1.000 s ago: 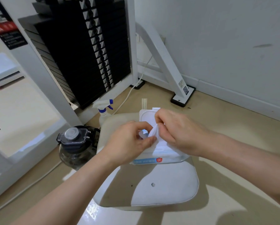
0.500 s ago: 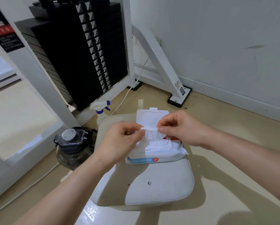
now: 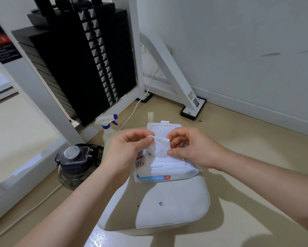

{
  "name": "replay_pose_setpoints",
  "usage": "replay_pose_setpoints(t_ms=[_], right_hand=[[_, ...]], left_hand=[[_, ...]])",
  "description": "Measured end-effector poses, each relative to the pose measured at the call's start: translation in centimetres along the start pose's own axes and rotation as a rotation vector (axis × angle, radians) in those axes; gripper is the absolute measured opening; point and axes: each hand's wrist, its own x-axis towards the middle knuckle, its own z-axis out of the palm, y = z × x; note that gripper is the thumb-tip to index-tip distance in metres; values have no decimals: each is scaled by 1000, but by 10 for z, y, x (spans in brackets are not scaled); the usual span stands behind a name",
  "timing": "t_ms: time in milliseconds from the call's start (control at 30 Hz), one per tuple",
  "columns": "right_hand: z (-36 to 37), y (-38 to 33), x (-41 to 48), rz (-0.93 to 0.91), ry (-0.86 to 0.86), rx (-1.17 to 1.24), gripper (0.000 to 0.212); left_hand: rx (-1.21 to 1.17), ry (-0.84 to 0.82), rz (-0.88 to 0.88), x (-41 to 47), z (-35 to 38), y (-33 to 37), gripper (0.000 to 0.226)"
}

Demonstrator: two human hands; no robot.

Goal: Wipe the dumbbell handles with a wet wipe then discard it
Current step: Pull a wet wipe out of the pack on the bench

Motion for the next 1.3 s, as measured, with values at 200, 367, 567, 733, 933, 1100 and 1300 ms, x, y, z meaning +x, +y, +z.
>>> replay_pose_setpoints(t_ms=[200, 367, 567, 733, 933, 1100, 1300], right_hand=[[3, -2, -1, 30, -1, 60, 30], [4, -6, 2, 105, 22, 112, 40], [-7, 1, -3, 91, -127, 154, 8], [-4, 4, -2, 82, -91, 204, 11], [-2, 5, -3, 80, -54, 198, 7], [1, 0, -7, 54, -10, -42, 16], [14, -2, -5, -72, 28, -379, 16]], left_hand=[[226, -162, -25, 6, -6, 9, 25], [985, 12, 393, 2, 15, 8, 42], [1218, 161, 888, 6, 12, -8, 9], [1144, 79, 791, 10, 8, -12, 17], [991, 101, 743, 8, 12, -9, 4], [110, 151, 199, 7, 8, 14, 12], [125, 313, 448, -5, -2, 25, 15]])
